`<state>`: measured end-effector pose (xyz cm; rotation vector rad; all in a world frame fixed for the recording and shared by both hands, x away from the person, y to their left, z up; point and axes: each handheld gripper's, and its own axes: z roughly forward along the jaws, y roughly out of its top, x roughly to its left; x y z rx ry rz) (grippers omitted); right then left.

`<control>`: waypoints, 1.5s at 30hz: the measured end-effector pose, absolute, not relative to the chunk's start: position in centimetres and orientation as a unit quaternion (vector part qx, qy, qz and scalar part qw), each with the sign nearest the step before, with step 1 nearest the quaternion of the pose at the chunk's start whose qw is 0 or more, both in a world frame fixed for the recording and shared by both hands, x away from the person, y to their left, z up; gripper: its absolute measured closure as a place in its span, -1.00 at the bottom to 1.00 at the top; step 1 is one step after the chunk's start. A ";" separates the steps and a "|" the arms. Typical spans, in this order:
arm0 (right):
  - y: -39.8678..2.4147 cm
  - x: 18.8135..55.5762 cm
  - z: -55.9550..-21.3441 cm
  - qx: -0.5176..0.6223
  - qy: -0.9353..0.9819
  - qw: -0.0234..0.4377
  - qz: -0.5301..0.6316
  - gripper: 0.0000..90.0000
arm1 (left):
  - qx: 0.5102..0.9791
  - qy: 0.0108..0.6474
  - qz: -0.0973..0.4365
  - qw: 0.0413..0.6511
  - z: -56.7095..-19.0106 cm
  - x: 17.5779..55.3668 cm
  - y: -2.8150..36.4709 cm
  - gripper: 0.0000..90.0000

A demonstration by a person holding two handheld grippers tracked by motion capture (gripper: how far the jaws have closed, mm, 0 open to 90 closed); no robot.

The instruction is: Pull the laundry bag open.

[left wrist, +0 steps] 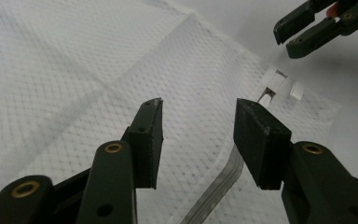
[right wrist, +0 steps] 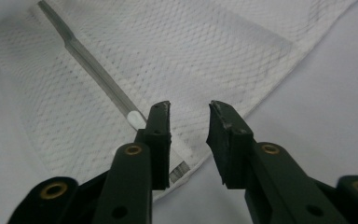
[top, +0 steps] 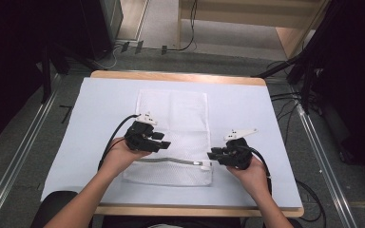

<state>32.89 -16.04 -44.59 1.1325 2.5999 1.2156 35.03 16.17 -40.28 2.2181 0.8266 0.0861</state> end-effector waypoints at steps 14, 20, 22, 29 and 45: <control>-15.5 32.5 -45.6 0.368 0.850 -0.003 0.377 1.00 | 0.877 0.305 -0.006 0.371 -41.4 35.0 13.4 0.17; -15.2 32.6 -46.2 0.364 0.859 -0.013 0.359 1.00 | 0.885 0.297 -0.016 0.359 -42.1 34.9 12.2 0.19; -15.0 32.6 -46.4 0.356 0.865 -0.011 0.355 1.00 | 0.882 0.301 -0.021 0.362 -42.3 35.0 12.0 0.19; -14.5 32.5 -46.7 0.332 0.877 -0.001 0.348 1.00 | 0.888 0.289 -0.023 0.357 -42.9 34.4 10.7 0.19; -14.5 32.5 -46.7 0.328 0.877 -0.001 0.352 1.00 | 0.893 0.282 -0.058 0.346 -44.7 34.3 8.3 0.60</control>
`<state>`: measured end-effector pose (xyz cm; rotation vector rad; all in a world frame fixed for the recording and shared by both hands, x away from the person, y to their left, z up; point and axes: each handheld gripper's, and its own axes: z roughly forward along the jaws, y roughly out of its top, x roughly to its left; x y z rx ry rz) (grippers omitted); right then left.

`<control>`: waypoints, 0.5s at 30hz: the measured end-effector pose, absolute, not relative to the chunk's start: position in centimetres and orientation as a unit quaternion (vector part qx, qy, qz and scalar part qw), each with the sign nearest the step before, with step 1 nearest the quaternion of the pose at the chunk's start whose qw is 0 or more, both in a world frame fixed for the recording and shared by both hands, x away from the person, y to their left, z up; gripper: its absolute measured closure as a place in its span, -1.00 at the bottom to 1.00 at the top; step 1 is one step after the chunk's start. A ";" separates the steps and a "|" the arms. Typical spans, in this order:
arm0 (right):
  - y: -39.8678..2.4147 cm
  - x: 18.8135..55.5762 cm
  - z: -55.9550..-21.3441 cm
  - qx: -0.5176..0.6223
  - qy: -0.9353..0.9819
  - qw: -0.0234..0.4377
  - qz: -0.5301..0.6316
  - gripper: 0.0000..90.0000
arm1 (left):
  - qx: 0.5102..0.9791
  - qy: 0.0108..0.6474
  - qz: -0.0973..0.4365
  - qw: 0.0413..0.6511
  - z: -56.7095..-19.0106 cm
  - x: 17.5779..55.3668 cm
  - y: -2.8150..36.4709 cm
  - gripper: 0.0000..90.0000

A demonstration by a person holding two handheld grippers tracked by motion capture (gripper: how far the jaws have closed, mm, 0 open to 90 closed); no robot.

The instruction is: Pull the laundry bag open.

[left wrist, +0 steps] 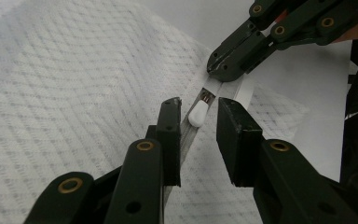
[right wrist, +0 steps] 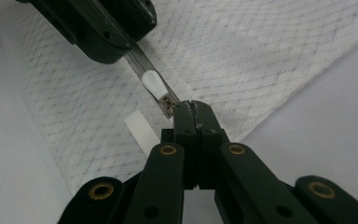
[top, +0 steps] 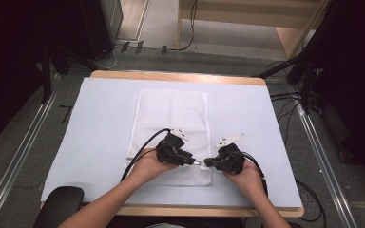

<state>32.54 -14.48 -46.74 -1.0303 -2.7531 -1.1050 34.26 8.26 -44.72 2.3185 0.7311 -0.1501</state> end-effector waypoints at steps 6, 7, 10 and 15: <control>-14.4 32.6 -46.7 -0.325 -0.878 -0.001 -0.352 1.00 | 0.892 0.285 -0.068 0.343 -45.5 34.4 7.8 0.65; -14.4 32.6 -46.7 -0.326 -0.878 -0.001 -0.351 1.00 | 0.892 0.288 -0.069 0.341 -45.6 34.3 7.7 0.66; -14.3 32.6 -46.7 -0.326 -0.878 -0.003 -0.351 1.00 | 0.894 0.289 -0.065 0.336 -45.9 34.3 7.6 0.68; -14.3 32.5 -46.7 -0.323 -0.880 -0.008 -0.349 1.00 | 0.887 0.296 -0.070 0.347 -46.3 34.4 7.3 0.71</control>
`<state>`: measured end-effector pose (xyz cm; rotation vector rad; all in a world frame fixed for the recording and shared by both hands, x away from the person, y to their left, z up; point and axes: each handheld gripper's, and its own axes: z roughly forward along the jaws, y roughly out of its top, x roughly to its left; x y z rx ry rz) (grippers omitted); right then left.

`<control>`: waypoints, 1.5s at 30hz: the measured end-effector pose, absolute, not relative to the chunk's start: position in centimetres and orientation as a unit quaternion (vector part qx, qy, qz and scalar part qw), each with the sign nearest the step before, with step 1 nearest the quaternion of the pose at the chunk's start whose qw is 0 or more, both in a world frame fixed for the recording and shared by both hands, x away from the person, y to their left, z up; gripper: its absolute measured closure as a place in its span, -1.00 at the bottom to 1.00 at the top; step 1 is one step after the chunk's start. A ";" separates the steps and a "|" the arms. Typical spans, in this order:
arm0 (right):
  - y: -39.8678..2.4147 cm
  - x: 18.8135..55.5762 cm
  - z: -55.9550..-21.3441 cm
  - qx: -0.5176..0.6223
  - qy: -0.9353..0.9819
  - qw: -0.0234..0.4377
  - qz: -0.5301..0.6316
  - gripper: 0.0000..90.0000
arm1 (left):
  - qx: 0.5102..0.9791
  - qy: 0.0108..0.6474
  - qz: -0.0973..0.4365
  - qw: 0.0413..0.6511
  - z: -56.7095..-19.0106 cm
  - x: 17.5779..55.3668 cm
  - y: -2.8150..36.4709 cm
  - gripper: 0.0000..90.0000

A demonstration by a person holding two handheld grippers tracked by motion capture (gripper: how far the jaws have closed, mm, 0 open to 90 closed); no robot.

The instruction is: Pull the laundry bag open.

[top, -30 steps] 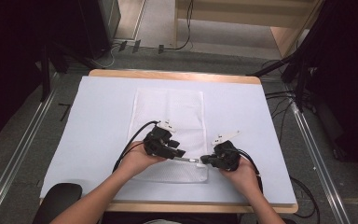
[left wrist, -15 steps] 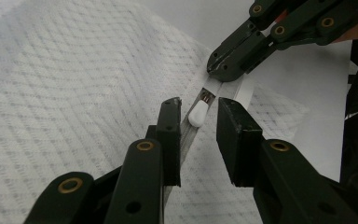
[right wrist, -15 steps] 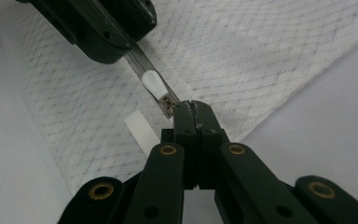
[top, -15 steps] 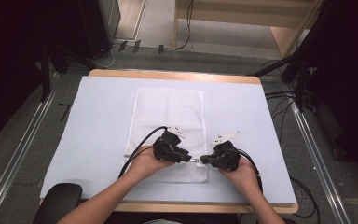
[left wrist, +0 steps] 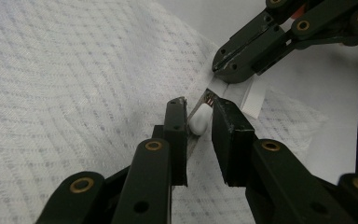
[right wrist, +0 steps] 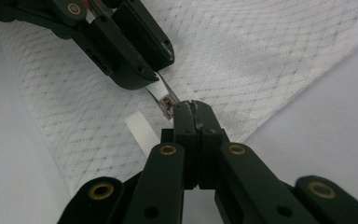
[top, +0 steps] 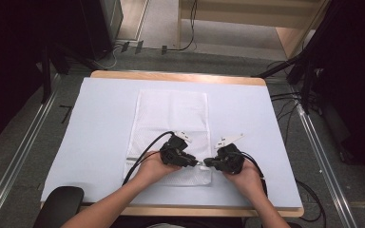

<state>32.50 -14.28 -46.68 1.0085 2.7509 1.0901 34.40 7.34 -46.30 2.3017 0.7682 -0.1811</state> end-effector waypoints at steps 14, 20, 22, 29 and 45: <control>-14.2 32.5 -46.7 0.324 0.880 0.008 0.348 1.00 | 0.889 0.288 -0.077 0.348 -46.4 34.0 6.8 0.76; -14.2 32.4 -46.7 0.324 0.880 0.009 0.348 1.00 | 0.887 0.287 -0.077 0.354 -46.6 33.9 6.5 0.82; -14.2 32.4 -46.6 0.324 0.880 0.009 0.347 1.00 | 0.887 0.289 -0.079 0.352 -46.6 34.0 6.6 0.86; -14.2 32.4 -46.7 0.324 0.880 0.009 0.349 1.00 | 0.884 0.292 -0.089 0.353 -46.7 34.2 6.7 0.94; -14.6 32.3 -47.0 0.306 0.880 0.013 0.363 1.00 | 0.880 0.303 -0.125 0.345 -46.5 34.9 7.0 0.96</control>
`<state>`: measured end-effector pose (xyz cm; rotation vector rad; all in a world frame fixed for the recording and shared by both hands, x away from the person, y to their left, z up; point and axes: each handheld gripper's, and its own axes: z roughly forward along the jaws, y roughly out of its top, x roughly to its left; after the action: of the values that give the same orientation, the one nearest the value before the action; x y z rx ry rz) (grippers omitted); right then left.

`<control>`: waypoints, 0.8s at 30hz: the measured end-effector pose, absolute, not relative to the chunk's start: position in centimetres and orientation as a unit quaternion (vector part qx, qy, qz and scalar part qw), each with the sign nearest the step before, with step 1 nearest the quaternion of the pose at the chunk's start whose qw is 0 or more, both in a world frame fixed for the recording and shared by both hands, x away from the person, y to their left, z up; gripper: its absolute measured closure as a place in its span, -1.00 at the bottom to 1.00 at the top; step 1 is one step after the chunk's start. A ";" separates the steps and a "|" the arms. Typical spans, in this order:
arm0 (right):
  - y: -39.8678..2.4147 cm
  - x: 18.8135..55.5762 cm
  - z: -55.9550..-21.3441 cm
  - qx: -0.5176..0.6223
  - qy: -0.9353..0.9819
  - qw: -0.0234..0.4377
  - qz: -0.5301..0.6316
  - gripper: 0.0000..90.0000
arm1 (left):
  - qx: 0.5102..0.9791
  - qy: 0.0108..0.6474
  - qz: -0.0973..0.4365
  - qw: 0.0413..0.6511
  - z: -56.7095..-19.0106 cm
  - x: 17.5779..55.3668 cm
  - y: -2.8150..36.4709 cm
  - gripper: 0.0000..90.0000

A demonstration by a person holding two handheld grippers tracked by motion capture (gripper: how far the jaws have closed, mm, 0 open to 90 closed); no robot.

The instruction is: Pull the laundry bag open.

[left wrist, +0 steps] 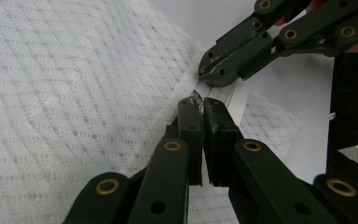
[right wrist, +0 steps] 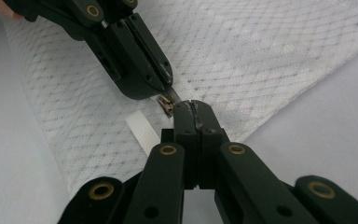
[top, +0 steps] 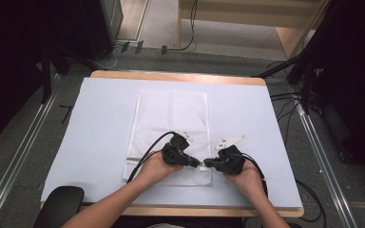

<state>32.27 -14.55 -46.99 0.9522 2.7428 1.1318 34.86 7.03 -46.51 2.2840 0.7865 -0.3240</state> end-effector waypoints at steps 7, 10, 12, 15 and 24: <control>-14.4 32.1 -47.0 0.301 0.884 0.012 0.358 1.00 | 0.870 0.318 -0.151 0.344 -46.5 35.2 7.4 0.96; -14.4 32.1 -47.0 0.302 0.883 0.011 0.360 1.00 | 0.867 0.325 -0.160 0.343 -46.6 35.4 7.5 0.96; -14.4 32.2 -47.0 0.303 0.882 0.009 0.361 1.00 | 0.869 0.324 -0.160 0.338 -46.6 35.4 7.6 0.96; -14.4 32.1 -47.0 0.302 0.883 0.010 0.360 1.00 | 0.869 0.326 -0.160 0.335 -46.5 35.4 7.6 0.96; -14.4 32.2 -47.1 0.302 0.883 0.008 0.360 1.00 | 0.870 0.330 -0.164 0.327 -46.0 35.5 8.9 0.96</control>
<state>32.18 -14.44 -47.06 0.9433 2.7596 1.1241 35.55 8.94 -45.98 2.2785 0.8647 -0.4287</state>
